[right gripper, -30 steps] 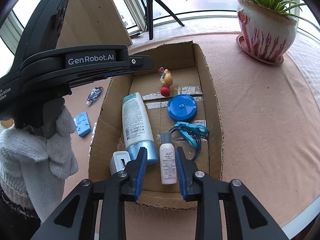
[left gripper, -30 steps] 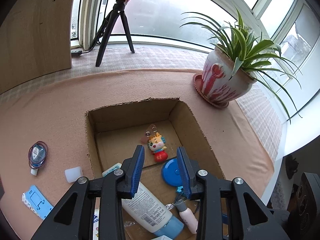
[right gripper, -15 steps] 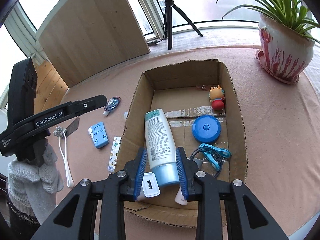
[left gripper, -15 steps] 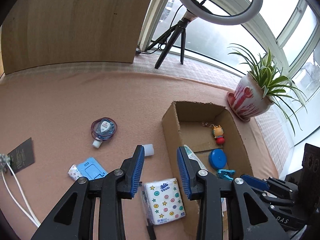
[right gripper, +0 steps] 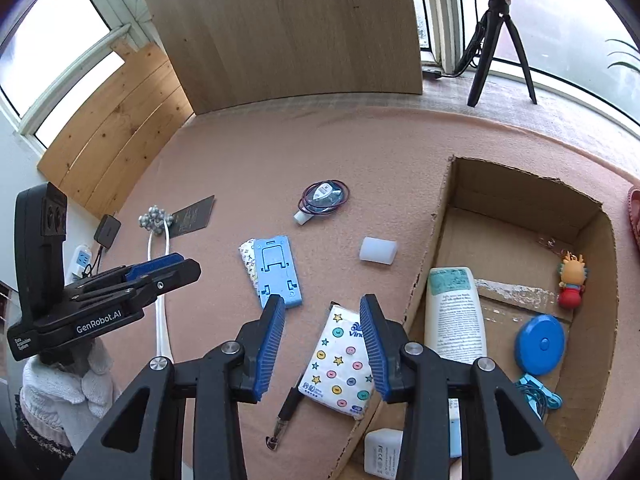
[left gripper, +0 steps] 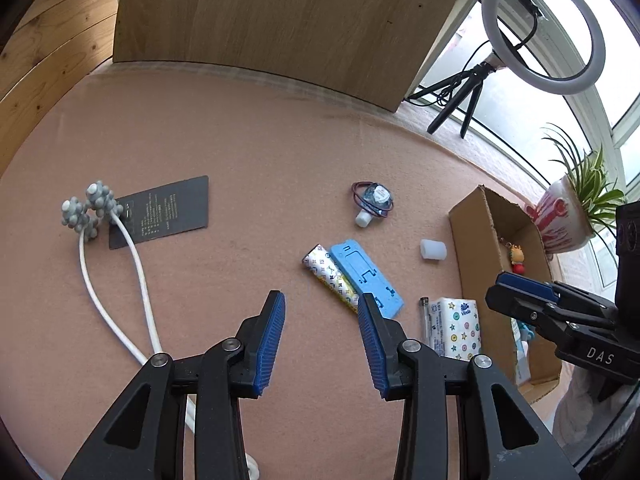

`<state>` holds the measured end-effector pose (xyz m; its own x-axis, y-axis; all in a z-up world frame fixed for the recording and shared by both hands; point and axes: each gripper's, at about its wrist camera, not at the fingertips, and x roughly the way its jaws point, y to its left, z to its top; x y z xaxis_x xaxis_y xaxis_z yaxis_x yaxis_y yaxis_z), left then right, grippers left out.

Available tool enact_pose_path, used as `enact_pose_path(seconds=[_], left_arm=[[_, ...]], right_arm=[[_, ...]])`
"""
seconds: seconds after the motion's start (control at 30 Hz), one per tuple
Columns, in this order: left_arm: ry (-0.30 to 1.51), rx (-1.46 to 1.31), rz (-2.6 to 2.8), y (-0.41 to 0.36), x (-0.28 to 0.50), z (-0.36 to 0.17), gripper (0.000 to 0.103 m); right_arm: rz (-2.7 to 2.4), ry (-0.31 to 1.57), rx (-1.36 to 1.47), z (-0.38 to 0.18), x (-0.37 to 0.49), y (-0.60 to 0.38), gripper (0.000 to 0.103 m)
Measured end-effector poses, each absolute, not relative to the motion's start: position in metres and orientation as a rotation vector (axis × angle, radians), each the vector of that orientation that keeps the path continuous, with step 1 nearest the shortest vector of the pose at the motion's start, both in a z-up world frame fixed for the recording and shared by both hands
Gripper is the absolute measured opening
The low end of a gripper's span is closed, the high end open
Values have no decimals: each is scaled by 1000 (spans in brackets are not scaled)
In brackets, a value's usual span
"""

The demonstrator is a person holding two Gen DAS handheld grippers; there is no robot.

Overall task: Organize objects
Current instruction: 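Move both grippers back over the blue phone stand and patterned lighter, then grasp the patterned lighter with the left gripper while the right gripper grasps the blue phone stand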

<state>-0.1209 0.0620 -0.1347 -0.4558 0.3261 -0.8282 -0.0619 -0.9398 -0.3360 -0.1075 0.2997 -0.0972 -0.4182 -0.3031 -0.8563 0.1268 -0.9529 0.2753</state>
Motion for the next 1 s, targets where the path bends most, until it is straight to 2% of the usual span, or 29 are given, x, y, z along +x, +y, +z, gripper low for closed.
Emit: enact_pose_path(seconds=[0.3,0.67,1.0], left_arm=[[-439,-1532,2489,39,-103,-144,41],[-458,-1532,2461,47,-110,-151,41],[-445,-1546,2431,68,-126,-158,41]], right_arm=[[-2293,-104,1623,-130,-150,255,37],[-2187,34,1765,-163,-169,232,37],[-2215,162,1824,-163,-187,240,37]])
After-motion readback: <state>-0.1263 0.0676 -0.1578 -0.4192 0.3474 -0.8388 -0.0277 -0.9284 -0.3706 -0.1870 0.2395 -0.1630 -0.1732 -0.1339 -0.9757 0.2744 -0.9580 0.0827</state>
